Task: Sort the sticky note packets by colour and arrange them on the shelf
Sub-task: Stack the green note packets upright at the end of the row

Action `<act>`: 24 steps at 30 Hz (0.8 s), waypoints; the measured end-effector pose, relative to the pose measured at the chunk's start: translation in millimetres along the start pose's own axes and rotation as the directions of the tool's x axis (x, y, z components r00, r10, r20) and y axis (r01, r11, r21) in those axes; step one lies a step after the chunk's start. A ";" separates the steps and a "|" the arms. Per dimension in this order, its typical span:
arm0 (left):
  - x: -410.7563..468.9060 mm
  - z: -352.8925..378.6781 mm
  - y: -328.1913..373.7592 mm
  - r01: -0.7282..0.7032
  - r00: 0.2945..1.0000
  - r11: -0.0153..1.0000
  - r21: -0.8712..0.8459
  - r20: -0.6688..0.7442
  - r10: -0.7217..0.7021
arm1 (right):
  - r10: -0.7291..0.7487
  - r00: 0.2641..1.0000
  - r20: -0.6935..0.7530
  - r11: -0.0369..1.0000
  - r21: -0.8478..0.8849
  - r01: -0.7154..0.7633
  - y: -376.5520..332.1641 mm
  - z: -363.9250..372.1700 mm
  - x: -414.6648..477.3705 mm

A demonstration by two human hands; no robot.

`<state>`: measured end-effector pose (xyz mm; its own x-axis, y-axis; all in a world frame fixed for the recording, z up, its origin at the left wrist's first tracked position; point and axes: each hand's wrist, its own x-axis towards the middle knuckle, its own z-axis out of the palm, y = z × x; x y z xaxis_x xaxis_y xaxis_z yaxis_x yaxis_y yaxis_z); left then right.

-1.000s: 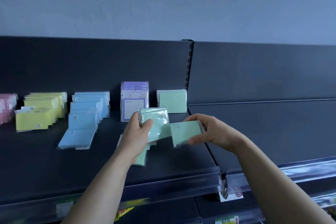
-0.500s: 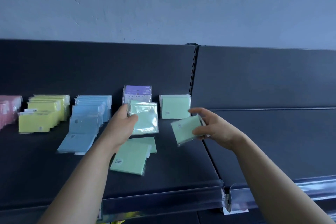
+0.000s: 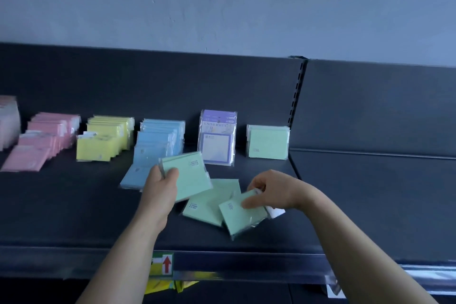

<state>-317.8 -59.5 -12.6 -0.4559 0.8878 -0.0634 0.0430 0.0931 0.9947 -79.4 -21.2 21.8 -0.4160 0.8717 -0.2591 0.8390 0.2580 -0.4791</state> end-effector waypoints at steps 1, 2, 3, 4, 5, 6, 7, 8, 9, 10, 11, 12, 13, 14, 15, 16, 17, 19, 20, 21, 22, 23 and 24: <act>-1.6 0.6 -1.1 -0.007 1.000 1.000 -0.012 -0.006 0.007 | 0.017 0.999 -0.036 0.999 -0.029 -0.018 -2.0 1.3 -1.0; -3.6 1.3 -1.3 -0.015 1.000 1.000 -0.022 -0.017 0.015 | 0.018 0.997 -0.079 1.000 -0.012 -0.019 -4.8 3.7 -2.3; -4.9 2.0 -1.5 -0.024 0.999 0.999 -0.030 -0.032 0.023 | 0.011 0.993 -0.120 1.000 0.029 -0.008 -9.0 7.3 -3.7; -6.5 2.3 -1.4 -0.035 0.999 0.999 -0.040 -0.042 0.033 | 0.000 0.988 -0.153 0.998 0.056 0.008 -14.0 11.8 -4.6; -8.1 2.9 -1.2 -0.046 0.998 0.998 -0.050 -0.052 0.043 | -0.004 0.985 -0.173 0.999 0.038 0.011 -20.1 17.0 -4.3; -10.0 3.2 -0.9 -0.053 0.997 0.997 -0.057 -0.059 0.050 | -0.005 0.983 -0.185 1.000 -0.019 0.001 -26.2 22.8 -3.0; -12.3 3.8 -0.5 -0.060 0.996 0.997 -0.057 -0.061 0.057 | -0.006 0.980 -0.198 0.996 -0.087 -0.011 -32.8 28.1 -1.4; -14.4 4.2 -0.2 -0.067 0.996 0.996 -0.053 -0.057 0.064 | -0.008 0.977 -0.215 0.989 -0.147 -0.024 -38.7 32.4 0.7; -15.5 4.6 -0.4 -0.071 0.996 0.996 -0.048 -0.051 0.068 | -0.005 0.973 -0.230 0.982 -0.185 -0.039 -43.8 35.5 2.6; -16.5 4.5 -0.4 -0.073 0.997 0.996 -0.046 -0.041 0.071 | 0.009 0.972 -0.236 0.979 -0.195 -0.056 -47.4 37.7 4.8; -16.8 3.8 -0.6 -0.076 0.997 0.996 -0.044 -0.031 0.075 | 0.027 0.972 -0.235 0.980 -0.186 -0.072 -50.2 39.1 5.8; -16.6 2.7 -0.9 -0.075 0.997 0.996 -0.050 -0.020 0.074 | 0.050 0.973 -0.226 0.984 -0.154 -0.086 -51.4 40.2 6.6; -16.3 1.3 -1.1 -0.074 0.997 0.995 -0.065 -0.005 0.074 | 0.072 0.974 -0.216 0.991 -0.094 -0.094 -51.4 41.0 6.8; -15.9 -0.8 -0.7 -0.079 0.997 0.993 -0.083 0.006 0.080 | 0.090 0.973 -0.212 0.996 -0.002 -0.093 -49.1 41.9 8.1; -15.5 -3.2 0.6 -0.093 0.996 0.992 -0.091 0.005 0.094 | 0.097 0.971 -0.220 0.991 0.109 -0.074 -46.5 42.6 9.4; -15.6 -5.7 3.4 -0.113 0.994 0.990 -0.089 -0.003 0.114 | 0.098 0.965 -0.243 0.974 0.220 -0.044 -43.3 42.6 10.8; -14.5 -8.0 6.2 -0.137 0.991 0.987 -0.090 -0.017 0.136 | 0.101 0.954 -0.281 0.947 0.321 -0.005 -39.4 41.9 12.1; -12.4 -11.3 13.2 -0.192 0.980 0.976 -0.100 -0.062 0.187 | 0.111 0.925 -0.364 0.855 0.510 0.097 -31.0 37.4 12.6; -10.9 -12.0 16.2 -0.220 0.973 0.971 -0.090 -0.086 0.213 | 0.114 0.913 -0.391 0.783 0.602 0.160 -27.6 33.9 11.1; -8.7 -11.5 18.3 -0.244 0.966 0.967 -0.071 -0.103 0.236 | 0.111 0.907 -0.407 0.697 0.682 0.221 -25.0 29.6 9.1; -8.0 -9.8 20.8 -0.267 0.960 0.962 -0.051 -0.104 0.261 | 0.105 0.904 -0.414 0.613 0.743 0.269 -21.9 24.9 7.6; -7.1 -6.1 22.0 -0.285 0.955 0.958 -0.031 -0.091 0.282 | 0.090 0.907 -0.412 0.547 0.781 0.300 -19.9 20.2 5.8; -8.2 -0.4 23.7 -0.300 0.952 0.954 -0.012 -0.064 0.299 | 0.066 0.913 -0.403 0.511 0.799 0.316 -18.6 16.3 4.9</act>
<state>-313.4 -64.8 11.6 -0.4778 0.8444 0.2422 0.1674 -0.1831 0.9687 -102.7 -28.5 15.7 -0.1824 0.9807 0.0700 0.0166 0.0743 -0.9971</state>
